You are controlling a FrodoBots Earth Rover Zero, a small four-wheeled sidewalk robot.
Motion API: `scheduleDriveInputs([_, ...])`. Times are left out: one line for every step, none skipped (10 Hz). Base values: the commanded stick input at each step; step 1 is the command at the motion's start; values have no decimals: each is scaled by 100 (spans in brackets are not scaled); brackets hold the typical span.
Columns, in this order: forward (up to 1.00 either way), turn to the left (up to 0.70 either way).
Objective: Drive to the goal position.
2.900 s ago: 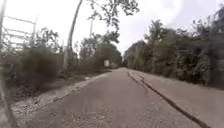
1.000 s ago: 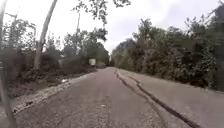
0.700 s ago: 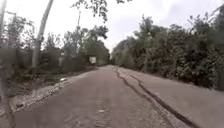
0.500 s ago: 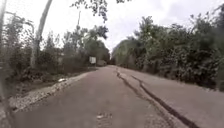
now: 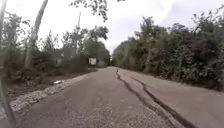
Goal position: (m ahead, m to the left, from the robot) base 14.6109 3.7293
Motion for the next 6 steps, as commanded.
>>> scheduleDriveInputs([70,0])
scheduleDriveInputs([70,0])
scheduleDriveInputs([70,0])
scheduleDriveInputs([70,7])
scheduleDriveInputs([70,8])
scheduleDriveInputs([70,6])
